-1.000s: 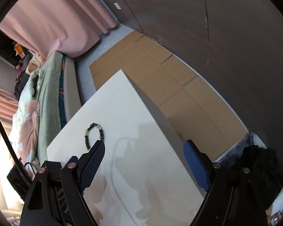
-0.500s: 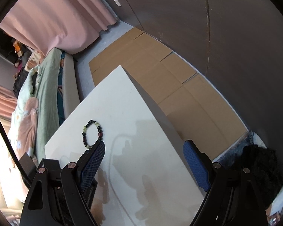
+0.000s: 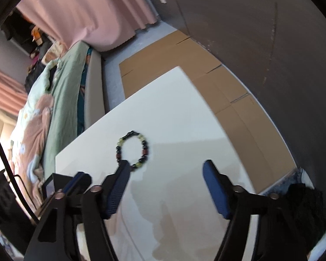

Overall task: Organize jewelry
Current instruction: 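Lift the silver ring with the left tool while the right tool grasps the green-black bead bracelet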

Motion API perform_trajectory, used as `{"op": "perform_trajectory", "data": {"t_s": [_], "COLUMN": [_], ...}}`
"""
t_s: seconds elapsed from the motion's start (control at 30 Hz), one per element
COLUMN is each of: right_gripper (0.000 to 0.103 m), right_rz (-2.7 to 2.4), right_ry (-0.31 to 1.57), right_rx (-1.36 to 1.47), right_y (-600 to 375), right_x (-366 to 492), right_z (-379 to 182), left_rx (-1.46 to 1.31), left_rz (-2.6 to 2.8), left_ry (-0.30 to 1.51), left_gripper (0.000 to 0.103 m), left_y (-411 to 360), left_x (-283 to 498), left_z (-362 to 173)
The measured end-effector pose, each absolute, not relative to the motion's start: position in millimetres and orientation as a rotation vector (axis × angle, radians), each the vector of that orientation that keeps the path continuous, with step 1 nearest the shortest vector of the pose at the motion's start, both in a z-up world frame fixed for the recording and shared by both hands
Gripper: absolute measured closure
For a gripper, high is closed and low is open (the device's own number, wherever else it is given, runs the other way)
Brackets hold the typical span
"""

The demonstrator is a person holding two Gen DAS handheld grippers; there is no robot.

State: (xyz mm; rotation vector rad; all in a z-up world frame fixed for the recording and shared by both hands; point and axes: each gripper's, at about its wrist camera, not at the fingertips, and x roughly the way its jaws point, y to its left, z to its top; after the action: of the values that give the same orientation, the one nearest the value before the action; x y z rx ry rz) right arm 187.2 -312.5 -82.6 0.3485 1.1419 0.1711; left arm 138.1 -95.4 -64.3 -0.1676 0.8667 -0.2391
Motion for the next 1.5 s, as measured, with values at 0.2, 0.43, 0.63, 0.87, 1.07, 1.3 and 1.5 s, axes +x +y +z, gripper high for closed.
{"op": "perform_trajectory", "data": {"t_s": [0.2,0.43,0.63,0.87,1.07,1.3,1.5], "right_gripper": [0.058,0.063,0.063,0.093,0.093,0.093,0.093], "right_rz": [0.145,0.158,0.115,0.087,0.127,0.183,0.202], "right_ry": [1.128,1.091,1.073,1.073,1.098,1.087,1.057], "right_rx": [0.297,0.205,0.079,-0.058,0.028,0.095,0.093], "right_y": [-289,-257,-230,-209,-218,-217,-214], "right_x": [198,210,217,214,206,190,173], "right_z": [-92,-97,-108,-117,-115,-104,-93], "left_rx": [-0.211,-0.253,-0.28,-0.306,-0.34,-0.405,-0.524], "left_rz": [-0.232,-0.213,-0.187,-0.14,-0.093,-0.03,0.006], "left_ry": [0.851,0.826,0.816,0.801,0.792,0.803,0.883], "left_gripper": [0.09,0.09,0.09,0.09,0.09,0.089,0.037], "left_y": [-76,-49,-28,0,27,53,76], "left_x": [136,129,123,110,101,91,88], "left_z": [-52,-37,-30,-20,-17,-18,-32]}}
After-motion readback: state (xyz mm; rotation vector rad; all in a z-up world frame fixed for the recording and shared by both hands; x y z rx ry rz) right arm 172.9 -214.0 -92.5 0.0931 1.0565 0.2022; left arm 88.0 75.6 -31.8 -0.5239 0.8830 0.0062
